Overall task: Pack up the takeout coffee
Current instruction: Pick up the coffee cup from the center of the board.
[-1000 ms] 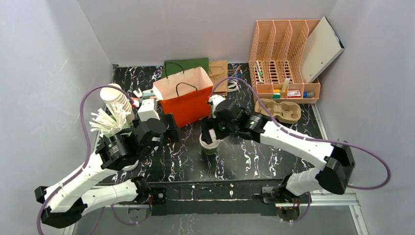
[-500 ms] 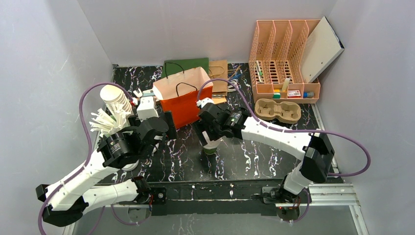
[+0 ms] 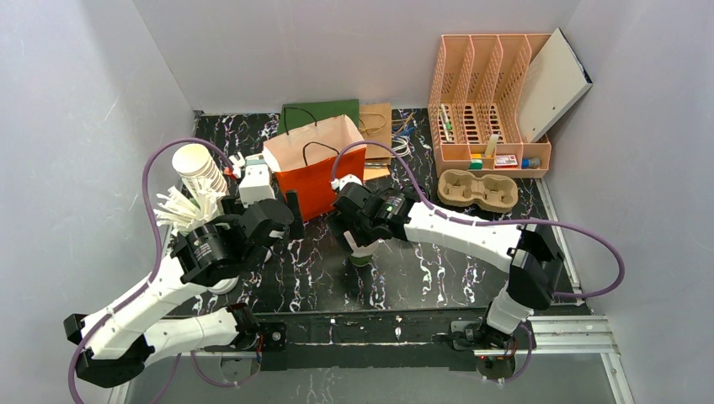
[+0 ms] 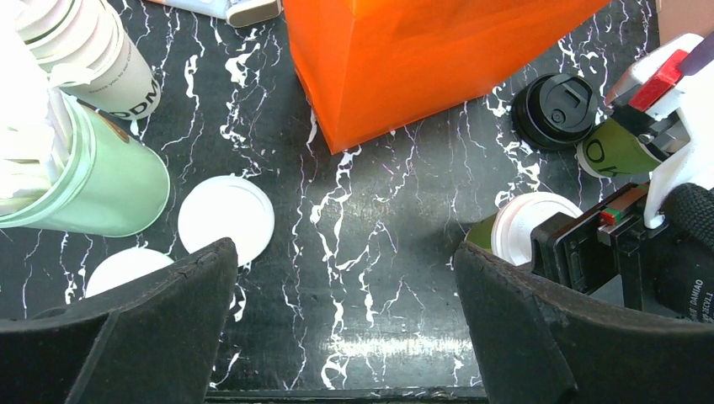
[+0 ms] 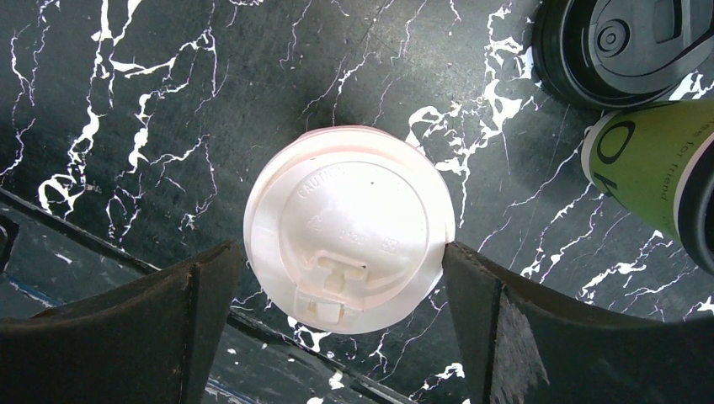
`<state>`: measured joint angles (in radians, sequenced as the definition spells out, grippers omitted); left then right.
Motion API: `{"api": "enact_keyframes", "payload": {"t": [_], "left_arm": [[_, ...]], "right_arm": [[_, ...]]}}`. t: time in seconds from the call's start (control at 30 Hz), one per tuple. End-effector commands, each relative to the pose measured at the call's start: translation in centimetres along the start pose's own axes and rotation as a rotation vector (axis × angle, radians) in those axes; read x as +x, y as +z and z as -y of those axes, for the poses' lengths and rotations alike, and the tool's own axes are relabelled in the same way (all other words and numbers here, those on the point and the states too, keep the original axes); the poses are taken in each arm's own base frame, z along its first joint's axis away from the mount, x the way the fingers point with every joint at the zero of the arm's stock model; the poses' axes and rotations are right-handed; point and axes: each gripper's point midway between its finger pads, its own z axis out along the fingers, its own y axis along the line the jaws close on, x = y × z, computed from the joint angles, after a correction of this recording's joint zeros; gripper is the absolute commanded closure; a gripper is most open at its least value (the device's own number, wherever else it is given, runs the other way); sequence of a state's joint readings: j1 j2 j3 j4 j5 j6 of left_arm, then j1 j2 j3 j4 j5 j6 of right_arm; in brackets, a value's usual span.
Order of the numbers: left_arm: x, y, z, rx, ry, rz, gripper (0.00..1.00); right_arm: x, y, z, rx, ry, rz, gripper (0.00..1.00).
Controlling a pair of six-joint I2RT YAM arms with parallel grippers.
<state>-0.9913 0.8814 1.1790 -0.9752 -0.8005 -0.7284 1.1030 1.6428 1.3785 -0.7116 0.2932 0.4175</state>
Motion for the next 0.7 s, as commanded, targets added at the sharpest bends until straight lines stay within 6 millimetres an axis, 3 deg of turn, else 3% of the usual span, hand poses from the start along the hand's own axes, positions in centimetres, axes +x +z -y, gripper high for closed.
{"api": "enact_keyframes", "payload": {"t": [0.0,0.3,0.67], "left_arm": [[-1.22,-0.34,-0.99,-0.043,0.006,0.035,0.02],[-0.79,0.0,-1.07,-0.057,0.023,0.025,0.02],[-0.5,0.3,-1.16,-0.064,0.032,0.012,0.02]], "right_arm": [[-0.86,-0.5,-0.04,0.021,0.014,0.014,0.02],[-0.87,-0.38,0.5,0.062,0.0,0.007,0.02],[-0.93,-0.24,-0.36,0.012,-0.003,0.012,0.05]]}}
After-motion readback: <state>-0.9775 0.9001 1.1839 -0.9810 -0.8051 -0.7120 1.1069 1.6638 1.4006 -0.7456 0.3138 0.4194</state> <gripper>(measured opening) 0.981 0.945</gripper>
